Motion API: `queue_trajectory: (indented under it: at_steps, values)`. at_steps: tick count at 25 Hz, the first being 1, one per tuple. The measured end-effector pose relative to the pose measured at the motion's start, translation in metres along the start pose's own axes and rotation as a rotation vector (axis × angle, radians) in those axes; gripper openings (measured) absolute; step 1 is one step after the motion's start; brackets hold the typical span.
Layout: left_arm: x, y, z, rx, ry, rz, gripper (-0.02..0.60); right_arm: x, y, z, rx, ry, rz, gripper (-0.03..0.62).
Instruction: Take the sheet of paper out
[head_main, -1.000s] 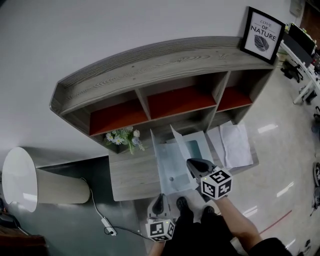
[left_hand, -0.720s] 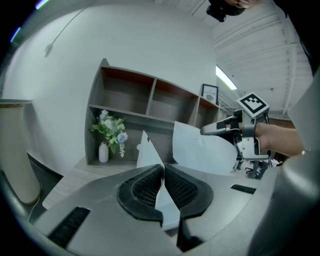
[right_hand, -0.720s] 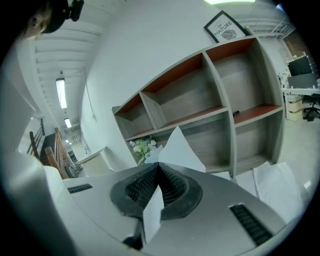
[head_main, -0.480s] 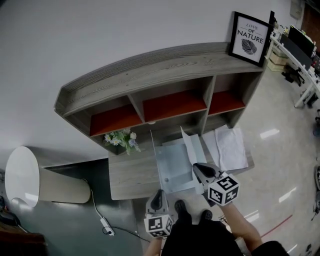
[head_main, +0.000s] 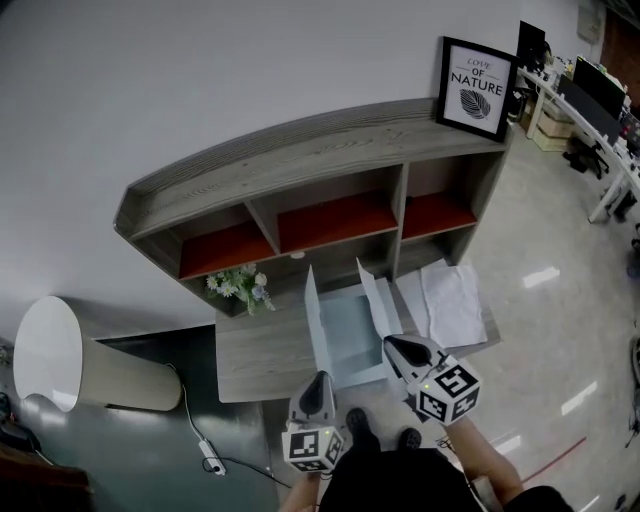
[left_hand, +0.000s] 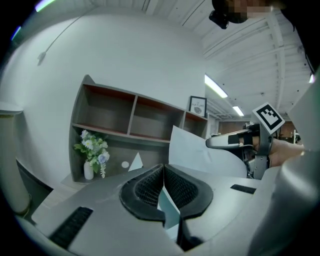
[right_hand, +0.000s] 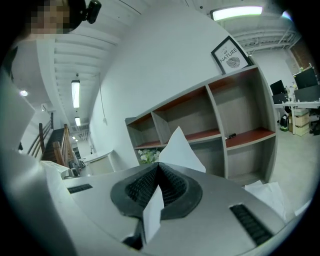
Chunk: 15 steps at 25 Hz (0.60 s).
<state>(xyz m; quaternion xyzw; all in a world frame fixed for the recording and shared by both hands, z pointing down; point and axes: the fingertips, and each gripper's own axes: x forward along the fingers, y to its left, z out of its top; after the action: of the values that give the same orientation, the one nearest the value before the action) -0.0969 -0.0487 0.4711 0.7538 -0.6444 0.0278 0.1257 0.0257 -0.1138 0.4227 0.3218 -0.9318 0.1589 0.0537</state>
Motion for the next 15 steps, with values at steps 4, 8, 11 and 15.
queue_trajectory:
  at_steps: [4, 8, 11, 15]
  values:
    - [0.003, -0.021, 0.021, -0.002, -0.017, -0.052, 0.015, -0.017, 0.004, 0.013, -0.028, -0.029, 0.011, 0.012]
    - [0.004, -0.04, 0.043, -0.002, -0.025, -0.103, 0.014, -0.032, 0.007, 0.024, -0.047, -0.054, 0.017, 0.012]
    - [0.006, -0.053, 0.059, 0.0, -0.031, -0.142, 0.014, -0.04, 0.008, 0.033, -0.066, -0.073, 0.021, 0.012]
    - [0.007, -0.064, 0.078, 0.012, -0.043, -0.179, 0.014, -0.051, 0.011, 0.045, -0.09, -0.097, 0.025, 0.012]
